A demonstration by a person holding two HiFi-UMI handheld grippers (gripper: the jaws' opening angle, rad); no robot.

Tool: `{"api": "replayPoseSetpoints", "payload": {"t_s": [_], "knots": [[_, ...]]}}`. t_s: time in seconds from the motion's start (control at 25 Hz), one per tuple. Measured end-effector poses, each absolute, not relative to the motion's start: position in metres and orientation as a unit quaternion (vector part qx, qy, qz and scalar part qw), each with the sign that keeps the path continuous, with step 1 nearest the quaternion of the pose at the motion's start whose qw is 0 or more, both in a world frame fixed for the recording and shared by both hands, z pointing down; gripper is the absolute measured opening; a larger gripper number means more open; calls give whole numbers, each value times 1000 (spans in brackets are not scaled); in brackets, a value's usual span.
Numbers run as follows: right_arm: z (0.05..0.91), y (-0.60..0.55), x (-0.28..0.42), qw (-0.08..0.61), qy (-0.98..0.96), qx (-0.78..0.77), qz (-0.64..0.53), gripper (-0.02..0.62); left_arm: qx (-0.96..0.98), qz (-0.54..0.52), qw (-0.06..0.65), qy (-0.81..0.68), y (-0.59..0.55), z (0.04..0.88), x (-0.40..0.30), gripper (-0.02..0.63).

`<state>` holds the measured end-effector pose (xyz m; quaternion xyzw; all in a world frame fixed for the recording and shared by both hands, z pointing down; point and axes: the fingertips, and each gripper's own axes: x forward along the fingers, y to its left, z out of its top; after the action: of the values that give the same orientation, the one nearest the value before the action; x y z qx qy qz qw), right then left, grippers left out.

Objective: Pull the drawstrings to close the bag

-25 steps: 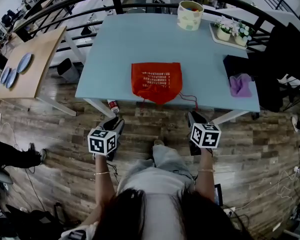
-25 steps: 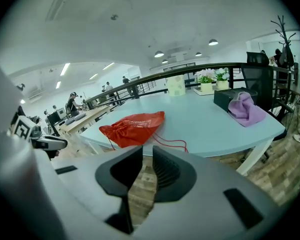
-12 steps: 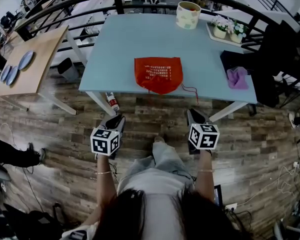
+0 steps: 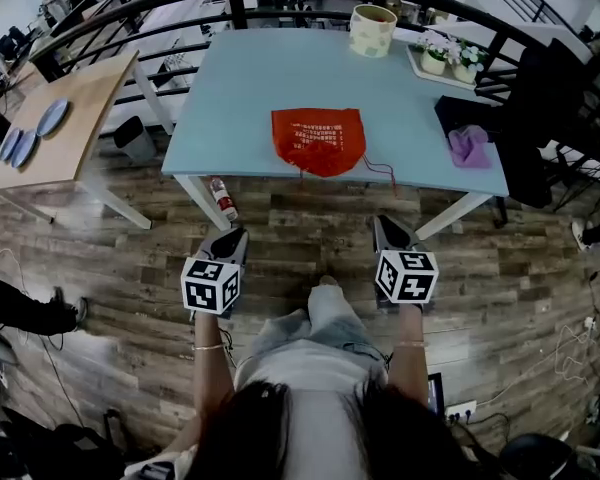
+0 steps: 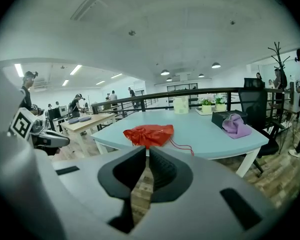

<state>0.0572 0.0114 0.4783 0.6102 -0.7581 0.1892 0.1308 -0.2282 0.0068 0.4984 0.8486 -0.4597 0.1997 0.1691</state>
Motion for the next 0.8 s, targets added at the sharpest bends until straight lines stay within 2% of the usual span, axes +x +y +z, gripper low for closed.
{"api": "replayPoseSetpoints", "payload": {"t_s": [0.36,0.8], "knots": [[463,16,46,127,-774,603,145,34,850,180,152,-471,12,488,-228,25],[440,31,48,121,-806,574,78,31,846,128,123,-503,27,453,-192,25]]}}
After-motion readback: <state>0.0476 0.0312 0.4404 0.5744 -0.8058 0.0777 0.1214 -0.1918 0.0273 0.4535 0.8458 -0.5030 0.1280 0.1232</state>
